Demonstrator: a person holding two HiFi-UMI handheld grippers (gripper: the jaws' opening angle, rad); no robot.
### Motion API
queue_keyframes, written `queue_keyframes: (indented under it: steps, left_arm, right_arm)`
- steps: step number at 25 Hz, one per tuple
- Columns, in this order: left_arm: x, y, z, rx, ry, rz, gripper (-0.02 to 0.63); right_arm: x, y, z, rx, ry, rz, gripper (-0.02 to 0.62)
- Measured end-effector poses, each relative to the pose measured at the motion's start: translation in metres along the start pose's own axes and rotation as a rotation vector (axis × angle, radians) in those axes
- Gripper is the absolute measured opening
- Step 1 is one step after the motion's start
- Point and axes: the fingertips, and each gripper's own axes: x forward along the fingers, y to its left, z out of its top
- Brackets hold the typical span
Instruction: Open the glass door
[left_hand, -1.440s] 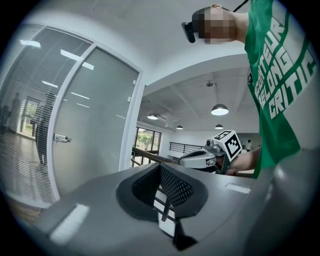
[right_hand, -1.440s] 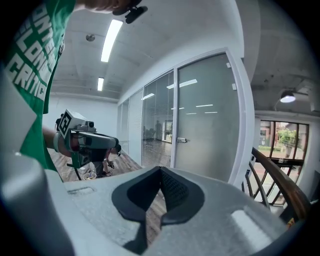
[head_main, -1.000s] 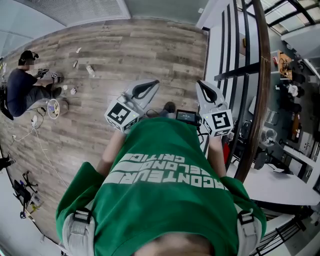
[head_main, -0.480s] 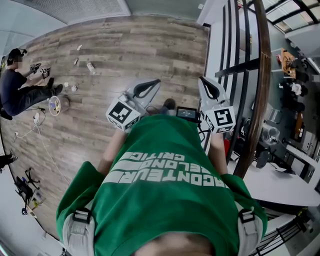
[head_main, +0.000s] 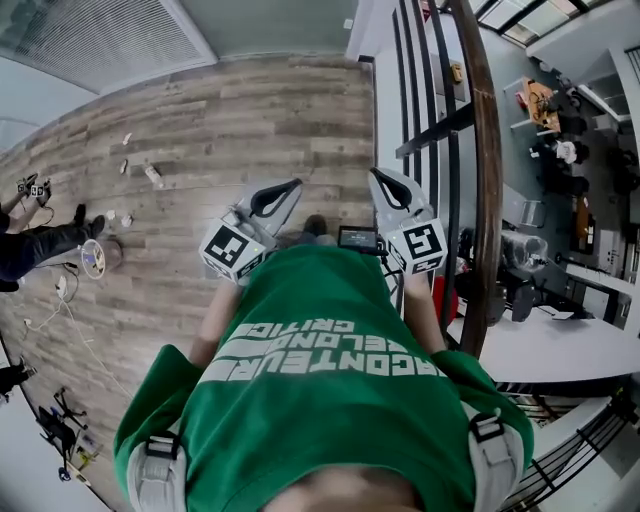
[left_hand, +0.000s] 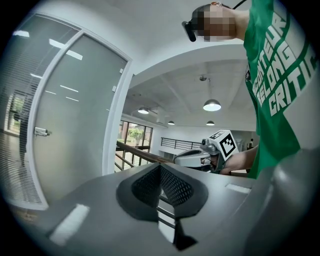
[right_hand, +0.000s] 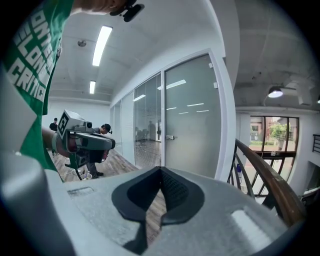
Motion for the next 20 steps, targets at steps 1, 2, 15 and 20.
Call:
queue_keyframes:
  steps: [1, 2, 15, 20]
  left_arm:
    - [0.003, -0.003, 0.000, -0.001, -0.002, -0.007, 0.015]
    - [0.005, -0.005, -0.001, -0.002, -0.002, -0.014, 0.015]
    - [0.000, 0.002, -0.019, -0.027, 0.019, -0.006, 0.015]
    - [0.001, 0.000, -0.021, -0.053, 0.016, -0.034, 0.015]
  right_arm:
    - [-0.003, -0.002, -0.001, -0.003, 0.003, -0.004, -0.008]
    - [-0.005, -0.004, -0.002, -0.006, 0.004, -0.008, -0.008]
    - [0.005, 0.004, -0.010, -0.029, 0.022, 0.011, -0.008]
    - [-0.002, 0.012, -0.022, -0.001, 0.046, 0.008, -0.008]
